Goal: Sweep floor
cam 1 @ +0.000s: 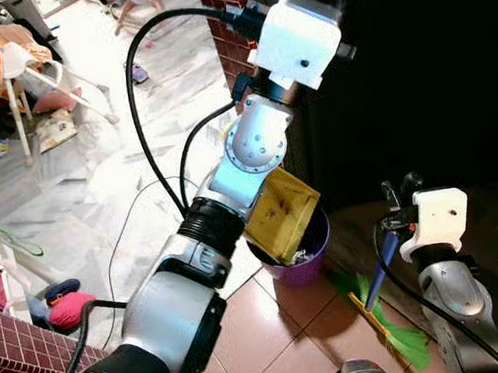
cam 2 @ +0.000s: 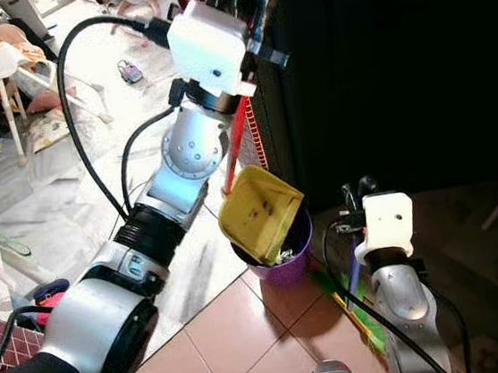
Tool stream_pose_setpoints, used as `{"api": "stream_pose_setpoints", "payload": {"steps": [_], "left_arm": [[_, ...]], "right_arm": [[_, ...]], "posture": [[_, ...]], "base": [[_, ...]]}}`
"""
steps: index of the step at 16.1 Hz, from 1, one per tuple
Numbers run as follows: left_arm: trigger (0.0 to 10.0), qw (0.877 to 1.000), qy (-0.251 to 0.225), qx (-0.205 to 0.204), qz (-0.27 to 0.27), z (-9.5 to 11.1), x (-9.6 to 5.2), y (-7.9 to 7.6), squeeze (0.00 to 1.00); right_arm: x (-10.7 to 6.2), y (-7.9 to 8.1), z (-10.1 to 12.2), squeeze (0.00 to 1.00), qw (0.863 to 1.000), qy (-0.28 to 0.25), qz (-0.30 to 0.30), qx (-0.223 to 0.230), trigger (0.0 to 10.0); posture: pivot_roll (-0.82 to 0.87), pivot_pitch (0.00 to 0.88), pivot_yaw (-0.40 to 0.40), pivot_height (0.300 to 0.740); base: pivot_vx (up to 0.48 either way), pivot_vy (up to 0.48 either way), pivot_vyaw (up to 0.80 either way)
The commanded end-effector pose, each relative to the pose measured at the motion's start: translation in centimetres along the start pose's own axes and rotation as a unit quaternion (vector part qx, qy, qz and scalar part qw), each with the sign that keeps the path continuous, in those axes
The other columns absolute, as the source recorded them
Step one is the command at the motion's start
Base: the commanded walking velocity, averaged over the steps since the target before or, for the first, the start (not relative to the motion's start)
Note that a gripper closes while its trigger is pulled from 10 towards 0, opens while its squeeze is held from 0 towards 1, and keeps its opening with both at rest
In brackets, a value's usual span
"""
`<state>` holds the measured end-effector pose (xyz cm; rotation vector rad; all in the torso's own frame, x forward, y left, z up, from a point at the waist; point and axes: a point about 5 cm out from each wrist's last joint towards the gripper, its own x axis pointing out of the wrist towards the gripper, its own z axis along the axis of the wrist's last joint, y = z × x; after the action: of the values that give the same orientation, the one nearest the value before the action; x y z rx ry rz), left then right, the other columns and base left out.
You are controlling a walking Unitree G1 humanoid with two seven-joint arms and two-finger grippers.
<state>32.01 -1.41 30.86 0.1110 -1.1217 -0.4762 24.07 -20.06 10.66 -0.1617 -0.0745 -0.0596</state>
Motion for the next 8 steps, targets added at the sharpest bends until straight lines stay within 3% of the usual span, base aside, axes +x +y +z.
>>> {"api": "stream_pose_setpoints", "payload": {"steps": [1,2,5,8], "left_arm": [[10.0,0.997,-0.054,0.047,0.006,1.5,1.5,2.1,0.00],[10.0,0.994,-0.072,0.082,0.019,2.1,2.5,3.8,0.00],[10.0,0.987,-0.078,0.116,0.075,3.5,4.5,8.1,0.00],[10.0,0.973,-0.085,0.168,0.135,5.6,5.2,12.7,0.00]], "right_arm": [[0.1,0.2,-0.9,0.00,1.000,0.024,0.000,0.006,10.0],[0.4,0.1,-0.9,0.00,1.000,0.022,0.000,0.006,10.0],[1.9,1.1,-0.9,0.00,1.000,0.014,0.022,0.013,10.0],[3.8,3.7,-0.9,0.00,0.998,0.008,0.061,0.031,10.0]], "posture": [[-0.30,0.000,0.200,0.740],[-0.29,0.000,0.192,0.740],[-0.25,0.000,0.159,0.740],[-0.17,0.000,0.111,0.740]], "base": [[0.000,0.000,0.00],[0.000,0.000,0.00],[0.000,0.000,0.00],[0.000,0.000,0.00]]}}
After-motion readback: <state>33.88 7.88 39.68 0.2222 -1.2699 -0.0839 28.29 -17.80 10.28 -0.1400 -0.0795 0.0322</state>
